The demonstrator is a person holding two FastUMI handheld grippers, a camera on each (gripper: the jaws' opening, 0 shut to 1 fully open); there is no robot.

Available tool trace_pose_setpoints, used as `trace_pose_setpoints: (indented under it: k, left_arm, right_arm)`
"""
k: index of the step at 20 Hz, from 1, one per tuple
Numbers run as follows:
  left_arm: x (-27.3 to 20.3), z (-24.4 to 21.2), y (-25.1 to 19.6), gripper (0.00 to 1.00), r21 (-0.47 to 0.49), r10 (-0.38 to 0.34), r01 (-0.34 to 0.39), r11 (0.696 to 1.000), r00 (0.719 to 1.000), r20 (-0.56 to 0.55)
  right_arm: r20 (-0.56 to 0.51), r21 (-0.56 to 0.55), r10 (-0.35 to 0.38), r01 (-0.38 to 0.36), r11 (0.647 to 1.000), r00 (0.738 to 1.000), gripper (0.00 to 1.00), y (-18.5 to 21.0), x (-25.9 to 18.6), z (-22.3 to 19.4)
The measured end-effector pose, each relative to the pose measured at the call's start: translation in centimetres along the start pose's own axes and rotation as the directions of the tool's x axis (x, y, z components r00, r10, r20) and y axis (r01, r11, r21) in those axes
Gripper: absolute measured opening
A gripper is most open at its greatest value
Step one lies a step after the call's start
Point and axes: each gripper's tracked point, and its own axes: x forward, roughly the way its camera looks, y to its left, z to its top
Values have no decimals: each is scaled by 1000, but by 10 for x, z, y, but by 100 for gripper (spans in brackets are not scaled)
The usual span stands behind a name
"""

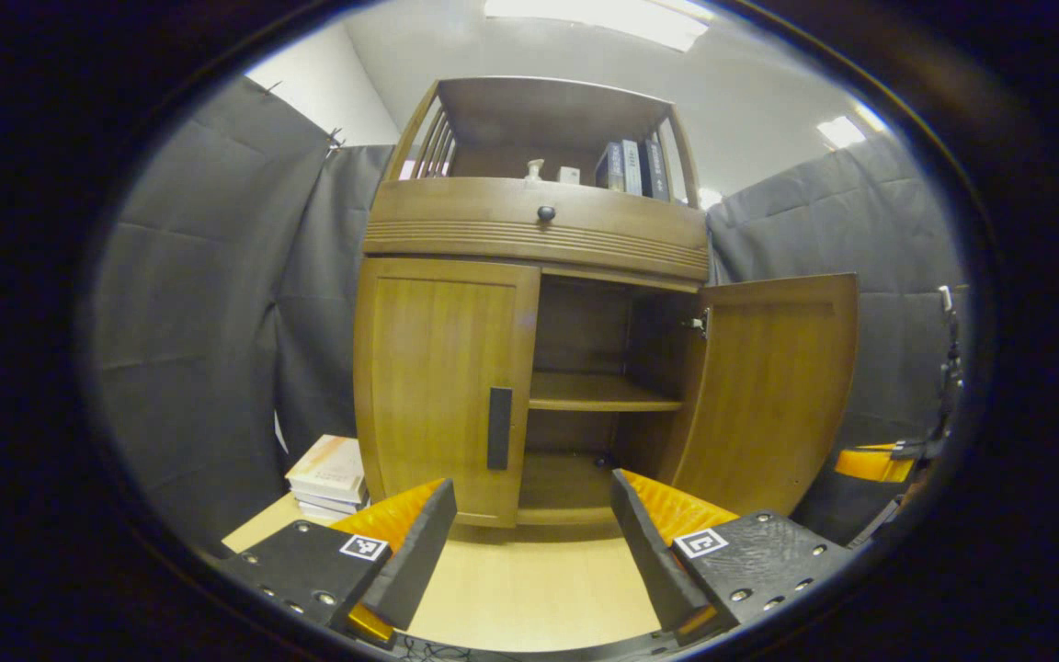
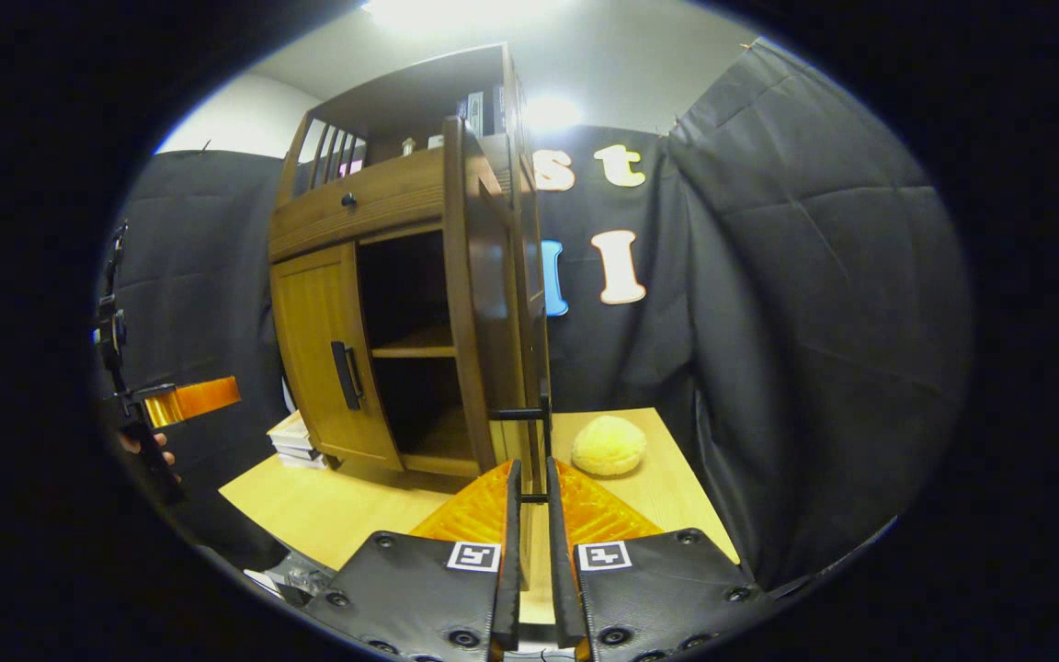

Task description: Open the right door of the double-door shoe cabinet with the right hand, and open the left door with the left hand.

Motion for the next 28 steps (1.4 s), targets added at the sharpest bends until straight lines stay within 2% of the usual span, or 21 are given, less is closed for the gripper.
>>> trace_pose_setpoints:
  k: [3, 4, 5, 6, 9, 13, 14, 15, 17, 21, 22, 24, 25, 28]
  left_arm:
    - [20, 12, 31, 98, 32, -36, 35, 999, 999, 15]
    - [26, 14, 42, 98, 44, -49, 49, 998, 999, 16]
    - [32, 15, 49, 98, 52, -61, 60, 997, 998, 13]
    - [41, 17, 55, 98, 55, -75, 74, 996, 997, 12]
    - [64, 25, 67, 99, 42, -115, 114, 993, 993, 21]
    - [102, 26, 76, 98, 21, -126, 125, 992, 992, 21]
    - [110, 25, 74, 98, 14, -126, 126, 992, 992, 19]
    - [122, 24, 73, 98, 8, -129, 129, 992, 992, 13]
    - [143, 19, 70, 98, -1, -122, 122, 993, 993, 2]
    - [181, 11, 64, 98, -4, -92, 92, 996, 996, -2]
    - [191, 5, 62, 96, 0, -83, 83, 997, 996, -12]
    - [208, -4, 59, 98, 11, -63, 63, 998, 998, -23]
    - [217, -8, 57, 98, 16, -53, 53, 998, 998, -28]
    - [234, -22, 52, 98, 29, -28, 30, 999, 998, -50]
  right_arm:
    - [46, 22, -47, 46, 999, 998, 9, 32, -12, 12]
    - [60, 22, -64, 63, 998, 996, 17, 42, -10, 17]
    - [64, 23, -88, 87, 996, 994, 9, 51, -8, 20]
    - [60, 27, -104, 102, 994, 993, 9, 59, -6, 20]
    - [60, 34, -91, 90, 995, 994, 36, 101, -4, 26]
    - [80, -12, -70, 71, 997, 994, 96, 134, 4, 32]
    - [86, -29, -70, 73, 997, 994, 99, 139, 6, 35]
    - [88, -45, -70, 74, 996, 994, 96, 142, 13, 35]
    - [95, -56, -70, 75, 996, 993, 99, 145, 24, 37]
    - [113, -48, -57, 63, 997, 992, 96, 144, 53, 39]
    - [111, -49, -48, 54, 997, 993, 99, 146, 60, 40]
    - [111, -57, -37, 43, 997, 993, 96, 146, 75, 39]
    - [112, -55, -27, 33, 998, 993, 99, 145, 79, 38]
    - [105, -69, 19, -11, 998, 994, 99, 153, 96, 36]
